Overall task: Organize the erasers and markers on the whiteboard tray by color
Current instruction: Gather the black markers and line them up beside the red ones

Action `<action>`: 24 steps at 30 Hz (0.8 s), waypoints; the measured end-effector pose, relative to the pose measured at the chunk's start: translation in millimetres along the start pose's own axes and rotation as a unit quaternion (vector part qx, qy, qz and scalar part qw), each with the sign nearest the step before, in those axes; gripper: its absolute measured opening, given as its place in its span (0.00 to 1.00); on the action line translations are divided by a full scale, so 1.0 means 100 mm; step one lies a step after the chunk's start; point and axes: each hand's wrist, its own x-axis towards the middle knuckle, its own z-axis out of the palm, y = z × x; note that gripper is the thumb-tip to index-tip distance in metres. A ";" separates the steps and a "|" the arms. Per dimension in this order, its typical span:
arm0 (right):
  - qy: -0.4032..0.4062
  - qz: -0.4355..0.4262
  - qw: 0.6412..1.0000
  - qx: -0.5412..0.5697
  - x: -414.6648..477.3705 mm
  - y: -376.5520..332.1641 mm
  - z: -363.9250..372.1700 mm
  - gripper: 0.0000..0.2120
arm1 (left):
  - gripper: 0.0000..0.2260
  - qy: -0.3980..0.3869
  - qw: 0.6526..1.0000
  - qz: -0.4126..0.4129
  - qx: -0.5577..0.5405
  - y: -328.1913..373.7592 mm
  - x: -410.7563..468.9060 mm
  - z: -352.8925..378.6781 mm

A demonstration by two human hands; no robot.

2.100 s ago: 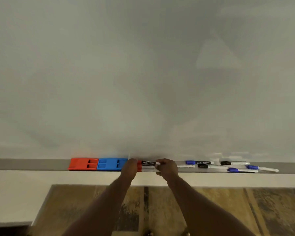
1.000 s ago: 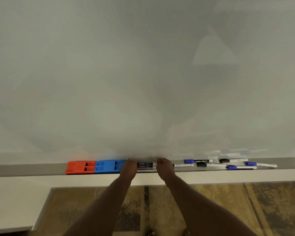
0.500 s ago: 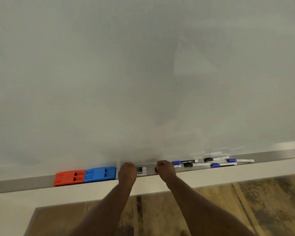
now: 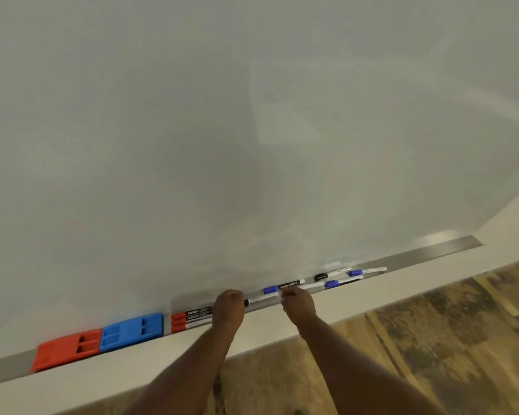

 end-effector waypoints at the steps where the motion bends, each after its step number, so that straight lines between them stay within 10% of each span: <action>1: 0.004 0.005 1.000 0.012 0.00 0.02 -0.05 0.13 | 0.13 -0.006 1.000 -0.006 0.005 0.04 0.01 0.05; 24: -0.018 0.036 0.999 -0.005 1.03 0.54 -1.13 0.18 | 0.16 -0.110 0.977 -0.022 0.179 0.99 0.40 1.28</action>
